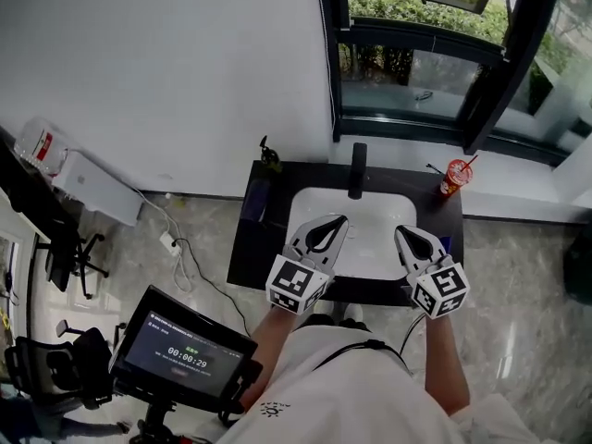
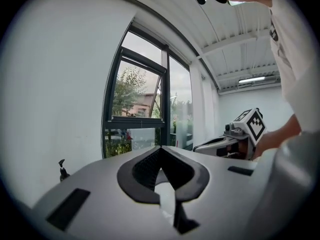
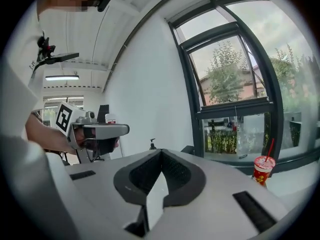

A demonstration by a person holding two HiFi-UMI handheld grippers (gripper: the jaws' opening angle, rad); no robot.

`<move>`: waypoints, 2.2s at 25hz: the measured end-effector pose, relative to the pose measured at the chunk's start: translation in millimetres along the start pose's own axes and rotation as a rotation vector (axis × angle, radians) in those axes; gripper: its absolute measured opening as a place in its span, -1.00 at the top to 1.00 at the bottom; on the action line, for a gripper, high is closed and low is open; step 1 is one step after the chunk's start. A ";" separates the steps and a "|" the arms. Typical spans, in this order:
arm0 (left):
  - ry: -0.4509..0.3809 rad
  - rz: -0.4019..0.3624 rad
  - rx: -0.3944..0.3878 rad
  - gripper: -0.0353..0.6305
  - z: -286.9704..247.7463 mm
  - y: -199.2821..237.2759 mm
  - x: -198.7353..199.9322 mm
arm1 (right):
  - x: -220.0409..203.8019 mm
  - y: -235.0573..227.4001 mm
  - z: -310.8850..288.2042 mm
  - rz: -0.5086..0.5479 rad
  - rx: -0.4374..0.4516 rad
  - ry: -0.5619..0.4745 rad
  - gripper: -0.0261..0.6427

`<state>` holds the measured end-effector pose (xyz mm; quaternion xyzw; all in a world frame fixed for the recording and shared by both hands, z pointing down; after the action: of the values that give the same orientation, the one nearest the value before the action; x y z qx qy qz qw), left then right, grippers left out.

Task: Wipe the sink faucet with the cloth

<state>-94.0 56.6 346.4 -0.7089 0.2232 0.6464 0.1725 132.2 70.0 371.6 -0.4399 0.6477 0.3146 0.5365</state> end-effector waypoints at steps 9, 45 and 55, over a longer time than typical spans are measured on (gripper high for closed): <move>0.047 0.035 0.049 0.91 23.7 -15.4 -8.6 | -5.2 3.4 10.5 0.009 0.064 -0.001 0.91; -0.048 -0.045 -0.068 0.92 280.3 -242.5 -20.5 | -42.1 227.5 300.8 -0.009 -0.134 -0.098 0.91; -0.047 -0.043 -0.080 0.91 246.8 -289.7 -10.1 | -44.5 211.1 336.5 0.038 -0.078 -0.071 0.91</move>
<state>-145.5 432.6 317.8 -0.7045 0.1776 0.6675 0.1630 83.0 464.0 325.2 -0.4366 0.6237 0.3653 0.5357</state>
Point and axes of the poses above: the fingertips, and each gripper's own axes: z backward along the fingers, y to its left, x out of its top, the point moved 9 cm from there along z, backward along the fingers, and after that the axes turned 13 degrees about -x, right-handed, at the moved point
